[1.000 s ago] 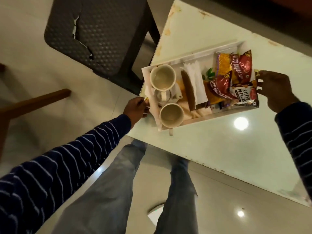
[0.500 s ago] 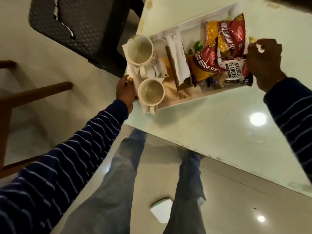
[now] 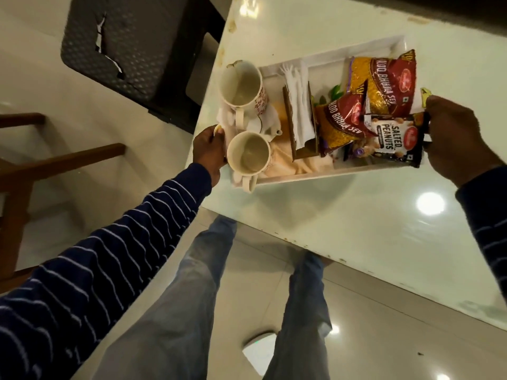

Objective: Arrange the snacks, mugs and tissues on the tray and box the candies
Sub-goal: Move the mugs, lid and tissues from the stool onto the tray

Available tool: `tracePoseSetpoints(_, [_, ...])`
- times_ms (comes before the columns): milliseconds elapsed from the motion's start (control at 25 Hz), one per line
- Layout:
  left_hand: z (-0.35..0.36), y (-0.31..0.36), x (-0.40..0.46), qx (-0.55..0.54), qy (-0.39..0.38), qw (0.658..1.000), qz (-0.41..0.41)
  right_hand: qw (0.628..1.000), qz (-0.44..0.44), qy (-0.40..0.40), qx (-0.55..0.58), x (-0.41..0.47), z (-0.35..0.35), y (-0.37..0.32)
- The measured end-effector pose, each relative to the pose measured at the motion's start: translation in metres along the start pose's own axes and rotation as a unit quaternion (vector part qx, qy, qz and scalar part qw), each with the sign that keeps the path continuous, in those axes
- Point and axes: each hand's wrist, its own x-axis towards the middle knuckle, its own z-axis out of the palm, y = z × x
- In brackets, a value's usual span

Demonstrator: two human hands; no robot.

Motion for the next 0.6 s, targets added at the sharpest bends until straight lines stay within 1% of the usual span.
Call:
tracePoseSetpoints(80, [0.023,0.009,-0.011,0.026,-0.039,0.998,0.033,0.998,0.023,0.031,0.04,-0.016,-0.034,0.016])
tracePoseSetpoints(200, [0.077,0.018,-0.028,0.068,-0.098,0.99,0.07,0.996,0.031,0.076,0.014,-0.038,-0.093,0.046])
tracePoseSetpoints(320, [0.13,0.019,-0.041,0.094,-0.121,0.983,0.098,0.984,0.075,0.133,0.092,-0.053,-0.136,0.076])
tracePoseSetpoints(440, [0.167,0.016,-0.055,0.124,-0.131,0.977,0.116,0.972,0.096,0.159,0.145,-0.062,-0.162,0.095])
tracePoseSetpoints(520, [0.179,0.014,-0.061,0.138,-0.119,0.976,0.117,0.966,0.106,0.164,0.169,-0.062,-0.174,0.106])
tracePoseSetpoints(600, [0.184,0.012,-0.065,0.142,-0.096,0.98,0.101,0.967,0.107,0.155,0.175,-0.059,-0.182,0.113])
